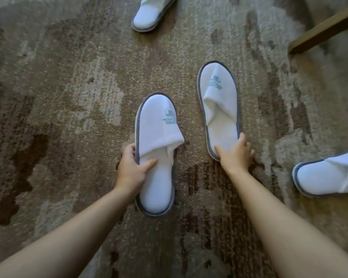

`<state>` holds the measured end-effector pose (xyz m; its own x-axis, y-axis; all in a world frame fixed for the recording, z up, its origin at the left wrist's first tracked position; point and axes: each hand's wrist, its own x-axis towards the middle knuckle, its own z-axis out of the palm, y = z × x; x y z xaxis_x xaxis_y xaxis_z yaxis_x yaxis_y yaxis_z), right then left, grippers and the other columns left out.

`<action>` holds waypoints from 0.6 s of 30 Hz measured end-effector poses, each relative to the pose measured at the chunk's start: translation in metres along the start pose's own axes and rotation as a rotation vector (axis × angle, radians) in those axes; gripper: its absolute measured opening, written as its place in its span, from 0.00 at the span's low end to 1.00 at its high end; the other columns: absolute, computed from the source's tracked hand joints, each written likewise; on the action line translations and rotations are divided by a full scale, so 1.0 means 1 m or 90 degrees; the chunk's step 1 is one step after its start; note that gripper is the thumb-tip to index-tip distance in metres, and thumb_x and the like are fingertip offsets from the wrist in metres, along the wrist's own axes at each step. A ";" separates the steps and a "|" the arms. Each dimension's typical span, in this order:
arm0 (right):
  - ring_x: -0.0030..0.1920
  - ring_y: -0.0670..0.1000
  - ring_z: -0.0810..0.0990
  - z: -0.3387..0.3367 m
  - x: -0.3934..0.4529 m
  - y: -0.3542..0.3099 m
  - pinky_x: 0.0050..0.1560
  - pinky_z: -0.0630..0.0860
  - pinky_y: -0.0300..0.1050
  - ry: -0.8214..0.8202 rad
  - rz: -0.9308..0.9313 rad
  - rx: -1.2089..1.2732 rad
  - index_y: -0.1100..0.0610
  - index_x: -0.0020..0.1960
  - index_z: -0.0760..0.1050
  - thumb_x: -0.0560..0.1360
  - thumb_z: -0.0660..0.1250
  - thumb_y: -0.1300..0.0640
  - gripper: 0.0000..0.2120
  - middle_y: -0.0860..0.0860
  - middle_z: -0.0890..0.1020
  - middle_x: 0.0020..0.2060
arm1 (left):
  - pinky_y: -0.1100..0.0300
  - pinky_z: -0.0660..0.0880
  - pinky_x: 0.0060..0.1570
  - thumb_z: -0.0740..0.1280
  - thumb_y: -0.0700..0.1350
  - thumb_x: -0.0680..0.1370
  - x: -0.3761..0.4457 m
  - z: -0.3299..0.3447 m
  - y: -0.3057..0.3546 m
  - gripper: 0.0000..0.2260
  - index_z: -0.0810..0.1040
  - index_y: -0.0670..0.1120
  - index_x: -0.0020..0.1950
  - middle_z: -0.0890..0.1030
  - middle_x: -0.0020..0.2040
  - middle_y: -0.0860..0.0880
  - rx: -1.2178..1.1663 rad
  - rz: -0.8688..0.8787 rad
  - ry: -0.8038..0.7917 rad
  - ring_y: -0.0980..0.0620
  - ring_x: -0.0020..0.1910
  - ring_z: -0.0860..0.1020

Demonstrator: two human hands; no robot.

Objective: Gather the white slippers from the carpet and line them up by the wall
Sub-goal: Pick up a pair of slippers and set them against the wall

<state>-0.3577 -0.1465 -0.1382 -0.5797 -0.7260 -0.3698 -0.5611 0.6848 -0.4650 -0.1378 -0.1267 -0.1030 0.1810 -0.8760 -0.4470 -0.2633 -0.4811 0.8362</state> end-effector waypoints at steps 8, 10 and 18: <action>0.57 0.61 0.71 -0.005 -0.006 -0.001 0.55 0.67 0.48 0.000 0.056 0.196 0.66 0.57 0.65 0.63 0.74 0.58 0.29 0.63 0.70 0.59 | 0.49 0.74 0.49 0.70 0.37 0.69 -0.002 0.008 0.012 0.17 0.67 0.46 0.52 0.75 0.51 0.44 -0.003 -0.010 0.032 0.45 0.49 0.76; 0.49 0.58 0.74 -0.010 -0.017 -0.004 0.45 0.67 0.44 -0.019 0.017 0.258 0.63 0.50 0.66 0.68 0.69 0.59 0.16 0.60 0.75 0.50 | 0.53 0.72 0.46 0.70 0.37 0.69 -0.004 0.006 0.025 0.17 0.67 0.45 0.53 0.75 0.50 0.45 -0.009 -0.005 0.048 0.47 0.47 0.75; 0.36 0.38 0.70 -0.154 -0.112 -0.068 0.28 0.67 0.25 0.015 -0.072 0.392 0.57 0.45 0.64 0.72 0.64 0.62 0.09 0.43 0.70 0.36 | 0.56 0.74 0.42 0.68 0.37 0.70 -0.079 -0.037 0.169 0.16 0.65 0.47 0.51 0.75 0.45 0.50 -0.073 -0.011 0.044 0.48 0.46 0.75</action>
<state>-0.3451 -0.1020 0.0585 -0.5531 -0.7857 -0.2769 -0.1808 0.4376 -0.8808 -0.1618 -0.1378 0.0848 0.2504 -0.8613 -0.4421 -0.1502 -0.4857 0.8612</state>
